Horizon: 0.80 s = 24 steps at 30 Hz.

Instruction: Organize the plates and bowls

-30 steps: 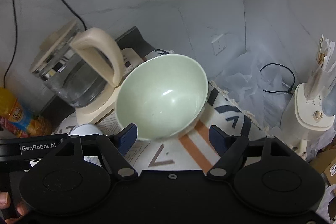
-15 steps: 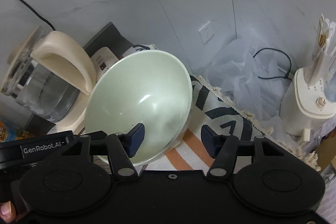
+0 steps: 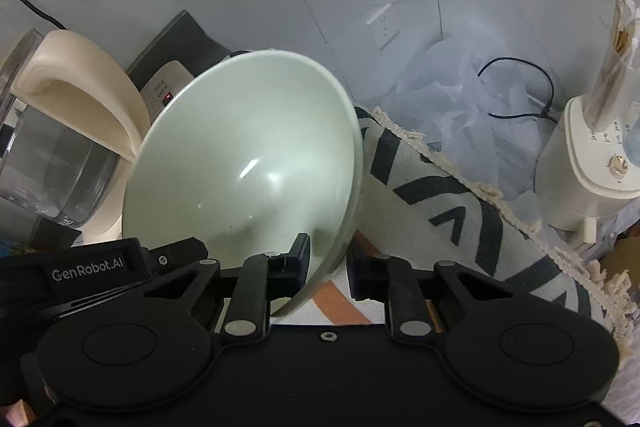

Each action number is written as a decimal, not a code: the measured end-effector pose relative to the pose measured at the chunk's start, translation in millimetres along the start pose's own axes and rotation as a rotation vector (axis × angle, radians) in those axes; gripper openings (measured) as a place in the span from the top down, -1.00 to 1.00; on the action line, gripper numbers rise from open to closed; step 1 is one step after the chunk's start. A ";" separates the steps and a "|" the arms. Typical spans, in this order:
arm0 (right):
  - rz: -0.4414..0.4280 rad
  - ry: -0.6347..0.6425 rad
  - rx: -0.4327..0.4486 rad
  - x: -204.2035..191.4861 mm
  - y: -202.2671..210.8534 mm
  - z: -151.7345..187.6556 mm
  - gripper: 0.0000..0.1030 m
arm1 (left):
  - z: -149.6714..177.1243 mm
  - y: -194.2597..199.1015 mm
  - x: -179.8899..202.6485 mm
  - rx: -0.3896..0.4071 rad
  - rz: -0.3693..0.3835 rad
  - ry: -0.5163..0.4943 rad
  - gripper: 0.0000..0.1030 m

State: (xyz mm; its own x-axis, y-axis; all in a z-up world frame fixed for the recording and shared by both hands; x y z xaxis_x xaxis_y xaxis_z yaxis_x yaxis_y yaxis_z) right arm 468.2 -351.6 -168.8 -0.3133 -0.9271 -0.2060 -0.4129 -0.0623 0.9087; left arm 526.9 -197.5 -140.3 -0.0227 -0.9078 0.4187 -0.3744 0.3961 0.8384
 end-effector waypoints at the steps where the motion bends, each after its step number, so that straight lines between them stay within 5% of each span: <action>1: 0.003 0.002 0.006 0.0 2.3 1.7 0.63 | 1.4 1.6 0.7 0.004 0.003 -0.005 0.73; 24: -0.063 0.022 0.116 6.4 66.6 24.8 0.64 | 32.7 74.2 15.1 0.095 0.020 -0.025 0.73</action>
State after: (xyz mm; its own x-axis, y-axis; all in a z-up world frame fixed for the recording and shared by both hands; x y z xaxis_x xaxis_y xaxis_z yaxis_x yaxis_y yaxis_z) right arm 417.5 -352.6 -118.5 -0.2654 -0.9305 -0.2524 -0.5280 -0.0788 0.8456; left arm 468.5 -186.3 -83.1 -0.0534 -0.9034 0.4255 -0.4595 0.4006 0.7927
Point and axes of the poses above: each gripper's, at about its wrist camera, not at the fingertips, and y roughly against the way its jaws point, x to its right, z to its underside, the point moved 1 cm from there along -y, roughly the way its jaws point, and after that the axes turned 10 degrees about z, right-handed, at the moved point
